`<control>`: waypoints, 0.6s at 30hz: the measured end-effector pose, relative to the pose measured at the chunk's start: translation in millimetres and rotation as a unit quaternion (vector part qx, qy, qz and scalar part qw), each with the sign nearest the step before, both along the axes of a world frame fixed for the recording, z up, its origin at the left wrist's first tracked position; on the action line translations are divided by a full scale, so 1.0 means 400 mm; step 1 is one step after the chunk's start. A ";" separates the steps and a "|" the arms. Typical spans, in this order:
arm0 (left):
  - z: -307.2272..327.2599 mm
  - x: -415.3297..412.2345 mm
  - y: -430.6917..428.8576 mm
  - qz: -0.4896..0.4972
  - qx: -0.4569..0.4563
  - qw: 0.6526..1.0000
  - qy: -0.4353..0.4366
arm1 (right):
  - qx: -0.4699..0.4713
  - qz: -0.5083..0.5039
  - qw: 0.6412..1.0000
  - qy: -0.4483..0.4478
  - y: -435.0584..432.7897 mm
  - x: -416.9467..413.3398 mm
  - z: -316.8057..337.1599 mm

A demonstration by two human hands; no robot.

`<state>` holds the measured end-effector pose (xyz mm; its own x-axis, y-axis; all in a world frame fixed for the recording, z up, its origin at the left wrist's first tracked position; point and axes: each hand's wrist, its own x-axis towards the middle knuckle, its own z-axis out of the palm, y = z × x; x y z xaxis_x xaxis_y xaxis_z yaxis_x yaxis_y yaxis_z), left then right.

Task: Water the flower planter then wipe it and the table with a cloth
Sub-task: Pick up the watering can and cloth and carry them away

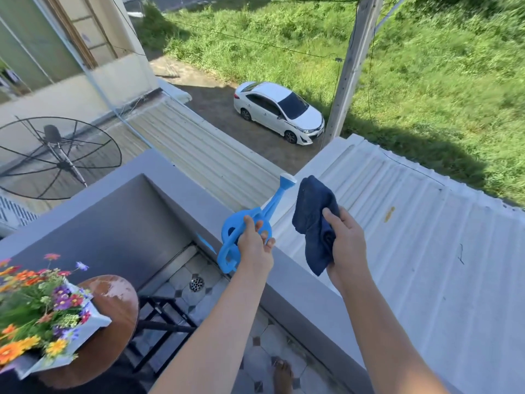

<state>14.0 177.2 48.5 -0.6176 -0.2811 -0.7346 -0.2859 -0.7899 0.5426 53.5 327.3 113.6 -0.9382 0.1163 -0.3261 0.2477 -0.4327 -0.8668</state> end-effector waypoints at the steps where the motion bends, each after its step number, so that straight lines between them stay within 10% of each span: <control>1: -0.002 0.001 -0.004 0.011 -0.005 1.000 0.003 | 0.002 0.007 1.000 0.000 -0.003 0.000 -0.002; 18: 0.010 0.076 -0.483 0.036 -0.248 0.967 0.044 | -0.016 0.209 0.978 -0.015 -0.340 -0.068 -0.013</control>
